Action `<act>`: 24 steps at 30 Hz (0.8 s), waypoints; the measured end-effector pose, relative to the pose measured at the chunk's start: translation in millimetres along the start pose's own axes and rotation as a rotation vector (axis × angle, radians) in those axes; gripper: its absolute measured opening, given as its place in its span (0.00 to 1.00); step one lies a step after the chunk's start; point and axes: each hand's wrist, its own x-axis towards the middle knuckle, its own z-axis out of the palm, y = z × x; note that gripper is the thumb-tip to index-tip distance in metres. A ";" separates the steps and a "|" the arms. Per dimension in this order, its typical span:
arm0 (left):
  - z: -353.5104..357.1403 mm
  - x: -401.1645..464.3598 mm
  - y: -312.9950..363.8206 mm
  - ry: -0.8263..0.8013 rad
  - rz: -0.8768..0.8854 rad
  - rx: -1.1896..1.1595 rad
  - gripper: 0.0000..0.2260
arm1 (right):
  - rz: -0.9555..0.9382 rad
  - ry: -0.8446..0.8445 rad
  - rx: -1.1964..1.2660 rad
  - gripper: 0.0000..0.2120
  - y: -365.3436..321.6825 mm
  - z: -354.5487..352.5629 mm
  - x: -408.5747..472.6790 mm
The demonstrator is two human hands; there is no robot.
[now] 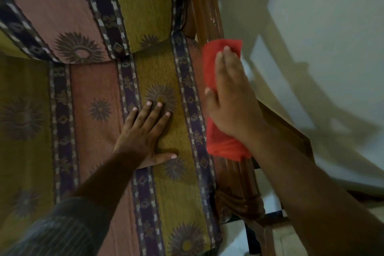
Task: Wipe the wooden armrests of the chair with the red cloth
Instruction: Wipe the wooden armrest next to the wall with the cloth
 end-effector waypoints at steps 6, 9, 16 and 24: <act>-2.6 -0.7 -1.1 -0.014 0.009 -0.018 0.53 | 0.123 0.066 0.018 0.31 -8.0 7.2 -39.2; 0.2 -0.6 -2.2 0.009 0.018 -0.015 0.52 | -0.001 0.063 -0.176 0.31 -6.7 11.2 -47.9; -0.7 -2.2 -0.8 0.030 0.030 0.001 0.52 | -0.090 0.013 -0.192 0.34 -3.5 0.7 22.9; -3.8 -0.9 -2.1 -0.025 0.016 0.011 0.52 | -0.127 -0.031 -0.150 0.37 6.0 1.4 -28.8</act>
